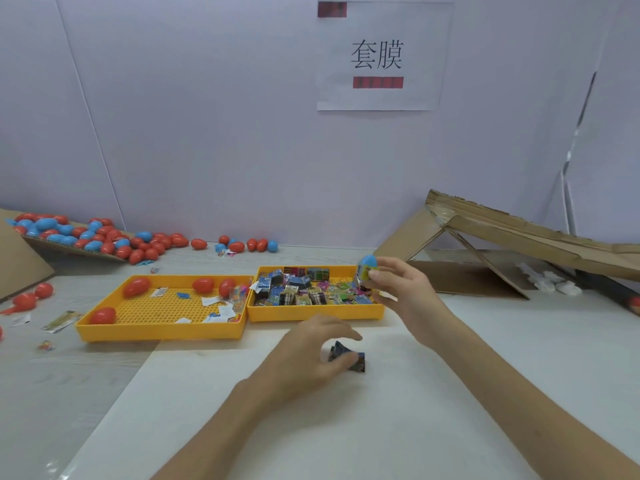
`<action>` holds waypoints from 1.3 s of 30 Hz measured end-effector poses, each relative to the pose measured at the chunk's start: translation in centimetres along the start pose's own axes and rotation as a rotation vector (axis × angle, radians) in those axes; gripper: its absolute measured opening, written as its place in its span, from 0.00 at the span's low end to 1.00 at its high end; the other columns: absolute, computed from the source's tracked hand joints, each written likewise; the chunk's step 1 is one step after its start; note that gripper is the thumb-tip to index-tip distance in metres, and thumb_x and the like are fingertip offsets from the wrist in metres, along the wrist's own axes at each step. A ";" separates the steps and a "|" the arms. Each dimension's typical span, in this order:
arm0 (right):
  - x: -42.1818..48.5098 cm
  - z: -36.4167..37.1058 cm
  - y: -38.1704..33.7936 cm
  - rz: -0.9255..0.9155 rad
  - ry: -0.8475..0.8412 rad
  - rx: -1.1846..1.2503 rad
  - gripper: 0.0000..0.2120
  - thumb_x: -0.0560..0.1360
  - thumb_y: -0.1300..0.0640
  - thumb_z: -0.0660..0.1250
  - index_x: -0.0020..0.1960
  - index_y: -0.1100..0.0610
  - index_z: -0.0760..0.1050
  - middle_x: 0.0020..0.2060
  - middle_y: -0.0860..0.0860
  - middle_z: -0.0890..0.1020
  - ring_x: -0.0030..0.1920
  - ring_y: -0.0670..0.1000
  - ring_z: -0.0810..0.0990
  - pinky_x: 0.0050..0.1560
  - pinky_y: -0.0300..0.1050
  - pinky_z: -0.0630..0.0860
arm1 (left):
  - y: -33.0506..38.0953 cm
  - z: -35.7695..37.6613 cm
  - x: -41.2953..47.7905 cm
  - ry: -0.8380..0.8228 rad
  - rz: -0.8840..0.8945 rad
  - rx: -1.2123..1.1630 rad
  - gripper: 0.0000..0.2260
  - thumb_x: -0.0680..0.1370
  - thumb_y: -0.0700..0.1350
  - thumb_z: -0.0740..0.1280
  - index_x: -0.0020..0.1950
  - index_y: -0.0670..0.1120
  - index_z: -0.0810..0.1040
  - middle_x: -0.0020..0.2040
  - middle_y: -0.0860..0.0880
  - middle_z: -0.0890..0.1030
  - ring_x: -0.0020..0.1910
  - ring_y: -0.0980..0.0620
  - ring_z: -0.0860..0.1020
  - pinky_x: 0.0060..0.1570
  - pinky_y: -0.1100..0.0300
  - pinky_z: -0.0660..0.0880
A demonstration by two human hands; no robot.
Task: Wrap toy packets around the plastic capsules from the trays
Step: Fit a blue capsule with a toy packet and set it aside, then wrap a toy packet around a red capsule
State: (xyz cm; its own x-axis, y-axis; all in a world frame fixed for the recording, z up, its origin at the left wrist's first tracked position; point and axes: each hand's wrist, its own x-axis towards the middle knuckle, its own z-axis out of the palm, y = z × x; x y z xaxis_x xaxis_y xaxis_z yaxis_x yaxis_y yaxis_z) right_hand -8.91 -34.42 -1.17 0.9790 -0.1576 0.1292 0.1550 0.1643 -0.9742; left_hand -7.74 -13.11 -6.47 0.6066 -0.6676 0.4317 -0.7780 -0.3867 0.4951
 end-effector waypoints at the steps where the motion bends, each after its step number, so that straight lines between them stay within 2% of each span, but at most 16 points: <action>1: 0.2 0.4 -0.2 0.055 -0.023 -0.019 0.13 0.76 0.60 0.72 0.60 0.54 0.79 0.50 0.55 0.85 0.46 0.50 0.85 0.46 0.41 0.80 | 0.0 0.1 0.0 -0.037 0.010 0.009 0.10 0.77 0.50 0.70 0.57 0.54 0.84 0.55 0.60 0.82 0.57 0.62 0.76 0.56 0.65 0.73; 3: 0.7 1.7 -0.3 0.173 -0.107 -0.083 0.13 0.77 0.57 0.72 0.61 0.52 0.78 0.48 0.51 0.84 0.42 0.49 0.85 0.41 0.41 0.80 | -0.2 0.2 0.1 -0.070 0.012 0.004 0.08 0.76 0.44 0.72 0.54 0.52 0.86 0.52 0.57 0.83 0.52 0.59 0.78 0.51 0.65 0.74; 5: 1.6 3.0 -0.5 0.267 -0.192 -0.129 0.13 0.78 0.55 0.70 0.62 0.52 0.77 0.48 0.50 0.85 0.43 0.49 0.86 0.41 0.41 0.80 | -0.3 0.2 0.2 -0.078 0.001 -0.013 0.08 0.75 0.42 0.72 0.53 0.51 0.86 0.51 0.55 0.83 0.49 0.59 0.78 0.46 0.69 0.72; 7: 3.3 3.9 -1.4 0.271 -0.198 -0.076 0.12 0.80 0.54 0.68 0.62 0.54 0.77 0.49 0.50 0.86 0.44 0.49 0.86 0.43 0.41 0.80 | -0.5 0.2 0.2 -0.076 -0.001 -0.017 0.08 0.76 0.42 0.73 0.53 0.51 0.86 0.50 0.55 0.83 0.47 0.61 0.77 0.45 0.71 0.70; 9: 5.6 3.2 -3.5 0.167 -0.066 0.191 0.11 0.81 0.55 0.64 0.60 0.57 0.79 0.53 0.53 0.85 0.46 0.49 0.84 0.44 0.41 0.78 | -0.7 0.2 0.3 -0.077 -0.003 -0.019 0.08 0.76 0.43 0.73 0.53 0.51 0.86 0.50 0.57 0.83 0.47 0.63 0.77 0.44 0.74 0.69; 11: 7.8 1.2 -5.9 0.061 0.134 0.548 0.12 0.83 0.54 0.60 0.62 0.60 0.74 0.57 0.56 0.82 0.52 0.53 0.84 0.46 0.44 0.77 | -0.7 0.2 0.4 -0.082 -0.005 -0.016 0.08 0.76 0.44 0.73 0.53 0.52 0.86 0.50 0.58 0.82 0.47 0.64 0.77 0.44 0.75 0.69; 13: 8.5 -0.8 -6.9 0.075 0.255 0.637 0.14 0.84 0.51 0.59 0.65 0.59 0.66 0.60 0.59 0.80 0.56 0.58 0.83 0.46 0.47 0.77 | -0.6 0.2 0.4 -0.085 -0.012 -0.012 0.08 0.76 0.44 0.73 0.53 0.53 0.86 0.50 0.59 0.82 0.47 0.64 0.77 0.44 0.75 0.69; 14: 8.3 -1.4 -6.5 0.116 0.277 0.552 0.14 0.84 0.51 0.58 0.65 0.58 0.66 0.59 0.59 0.80 0.55 0.58 0.82 0.45 0.47 0.77 | -0.6 0.2 0.3 -0.092 -0.016 -0.011 0.08 0.76 0.45 0.73 0.53 0.54 0.86 0.50 0.60 0.82 0.48 0.64 0.77 0.45 0.75 0.69; 16: 7.3 -2.0 -4.4 0.154 0.262 0.292 0.12 0.83 0.54 0.58 0.63 0.59 0.70 0.52 0.56 0.84 0.48 0.55 0.84 0.42 0.46 0.76 | -0.7 0.1 0.3 -0.097 -0.024 -0.004 0.08 0.76 0.45 0.72 0.54 0.55 0.85 0.50 0.62 0.81 0.48 0.65 0.77 0.45 0.74 0.70; 19: 4.7 -1.9 -1.7 0.076 0.175 -0.045 0.10 0.82 0.59 0.61 0.58 0.60 0.79 0.41 0.52 0.87 0.37 0.49 0.83 0.39 0.43 0.77 | -0.8 0.0 0.4 -0.108 -0.043 0.003 0.09 0.76 0.46 0.72 0.55 0.54 0.85 0.50 0.62 0.81 0.50 0.65 0.76 0.46 0.71 0.73; 23: 1.2 -1.5 1.4 -0.023 -0.004 -0.299 0.10 0.81 0.65 0.63 0.48 0.59 0.83 0.37 0.54 0.85 0.32 0.50 0.79 0.33 0.39 0.75 | -1.0 -0.1 0.2 -0.101 -0.081 0.030 0.09 0.75 0.48 0.73 0.55 0.56 0.84 0.51 0.62 0.82 0.51 0.64 0.76 0.45 0.74 0.70; 28: -0.9 -0.3 2.6 -0.129 -0.178 -0.534 0.10 0.79 0.66 0.67 0.45 0.56 0.84 0.35 0.48 0.84 0.35 0.48 0.81 0.35 0.39 0.73 | -0.9 -0.4 0.2 0.059 -0.239 -0.155 0.12 0.73 0.46 0.76 0.50 0.57 0.76 0.47 0.60 0.81 0.44 0.59 0.80 0.41 0.69 0.74; 32: -1.8 0.7 2.6 -0.203 -0.288 -0.583 0.10 0.76 0.63 0.70 0.49 0.50 0.86 0.44 0.44 0.86 0.45 0.44 0.84 0.44 0.37 0.77 | -0.7 -1.1 0.5 0.180 -0.355 -0.379 0.13 0.73 0.46 0.77 0.53 0.53 0.77 0.47 0.53 0.85 0.42 0.55 0.82 0.41 0.64 0.77; 34: -1.9 1.0 2.8 -0.261 -0.302 -0.613 0.15 0.76 0.65 0.70 0.52 0.45 0.85 0.48 0.43 0.85 0.50 0.46 0.83 0.48 0.41 0.80 | -0.6 -1.3 0.6 0.208 -0.388 -0.486 0.12 0.73 0.44 0.78 0.53 0.50 0.79 0.46 0.52 0.86 0.41 0.53 0.84 0.40 0.62 0.79; 36: -1.8 1.0 2.9 -0.317 -0.288 -0.654 0.17 0.76 0.65 0.70 0.53 0.43 0.84 0.49 0.42 0.84 0.51 0.47 0.83 0.47 0.43 0.80 | -0.4 -1.5 0.7 0.238 -0.431 -0.602 0.10 0.74 0.42 0.77 0.53 0.46 0.81 0.46 0.50 0.87 0.42 0.53 0.84 0.40 0.61 0.80; 39: -1.7 0.8 3.1 -0.382 -0.242 -0.670 0.14 0.76 0.64 0.72 0.53 0.47 0.85 0.48 0.44 0.84 0.49 0.47 0.83 0.43 0.40 0.78 | -0.3 -1.9 0.7 0.280 -0.487 -0.753 0.08 0.74 0.40 0.76 0.52 0.44 0.82 0.46 0.47 0.87 0.47 0.51 0.85 0.43 0.61 0.81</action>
State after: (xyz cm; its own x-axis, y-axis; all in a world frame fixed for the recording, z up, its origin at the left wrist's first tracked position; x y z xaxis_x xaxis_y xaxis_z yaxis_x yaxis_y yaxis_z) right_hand -9.97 -32.83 -4.27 0.8876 0.1431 0.4378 0.4480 -0.4887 -0.7486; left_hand -6.71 -12.23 -4.88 0.9311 -0.3251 0.1656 -0.1766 -0.0043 0.9843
